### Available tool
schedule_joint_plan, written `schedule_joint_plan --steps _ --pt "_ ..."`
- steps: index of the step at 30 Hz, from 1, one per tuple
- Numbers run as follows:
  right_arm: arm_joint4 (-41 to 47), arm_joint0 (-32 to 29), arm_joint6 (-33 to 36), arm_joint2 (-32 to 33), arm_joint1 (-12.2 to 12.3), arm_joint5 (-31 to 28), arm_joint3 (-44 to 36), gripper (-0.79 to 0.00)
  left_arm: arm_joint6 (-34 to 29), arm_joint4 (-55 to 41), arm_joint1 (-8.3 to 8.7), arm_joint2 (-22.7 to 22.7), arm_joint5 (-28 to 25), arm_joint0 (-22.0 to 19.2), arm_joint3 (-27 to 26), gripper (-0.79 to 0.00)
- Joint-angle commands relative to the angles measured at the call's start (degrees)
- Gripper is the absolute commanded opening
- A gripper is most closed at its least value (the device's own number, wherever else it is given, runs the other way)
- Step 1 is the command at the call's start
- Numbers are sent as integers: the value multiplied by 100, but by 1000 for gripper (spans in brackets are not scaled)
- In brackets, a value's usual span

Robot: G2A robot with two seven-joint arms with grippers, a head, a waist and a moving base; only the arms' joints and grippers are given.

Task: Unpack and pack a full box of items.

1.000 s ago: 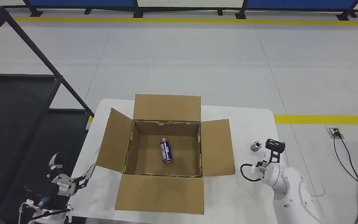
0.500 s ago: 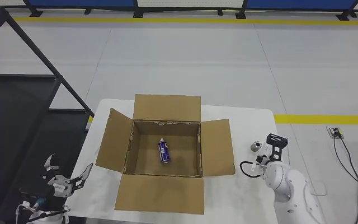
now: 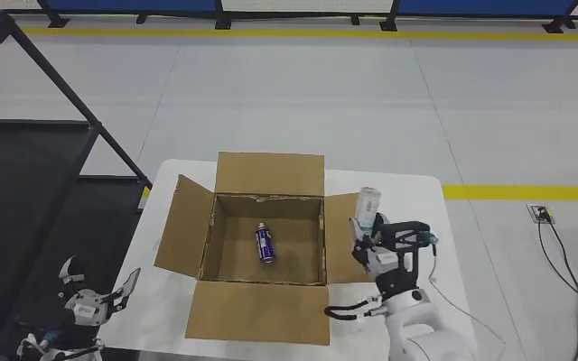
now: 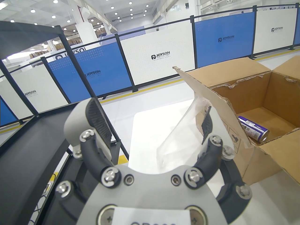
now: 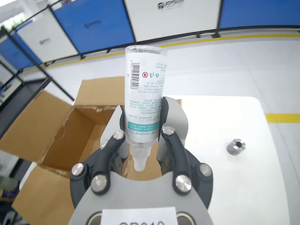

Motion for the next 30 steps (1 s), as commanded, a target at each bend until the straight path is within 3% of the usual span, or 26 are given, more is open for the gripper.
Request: schedule_joint_plan --steps 1,8,11,15,18,19,20,21,22,26,30 --pt "-28 653 648 -425 -58 -67 516 -785 53 -67 -1 -40 -6 15 43 0" --pt "412 3109 2091 -1616 -508 382 3529 -785 116 -329 3 -237 -105 41 218 0" --pt "709 3792 2588 -2011 -720 477 4562 -785 94 -386 9 -313 -158 35 281 0" --pt "1090 4259 2750 -2321 -957 645 5511 -785 87 -377 15 -353 -178 5 332 0" --pt "1257 4494 2837 -2493 -1107 743 5990 -425 99 -318 19 -363 -185 -9 327 0" --pt "1288 4550 2836 -2533 -1147 762 6107 -397 101 -309 19 -362 -187 -13 326 0" --pt "1317 4595 2828 -2560 -1181 780 6204 -296 96 -298 20 -361 -193 -19 318 0" --pt "1349 4624 2818 -2578 -1211 798 6280 -132 97 -281 21 -360 -193 -26 310 0" --pt "1362 4643 2805 -2593 -1236 809 6332 -46 96 -260 22 -356 -200 -29 304 0" --pt "1291 4582 2646 -2535 -1261 914 6183 0 108 -193 24 -332 -213 -40 270 0" --pt "922 4116 2285 -2141 -1106 1118 5208 0 109 -126 24 -301 -217 -40 237 0"
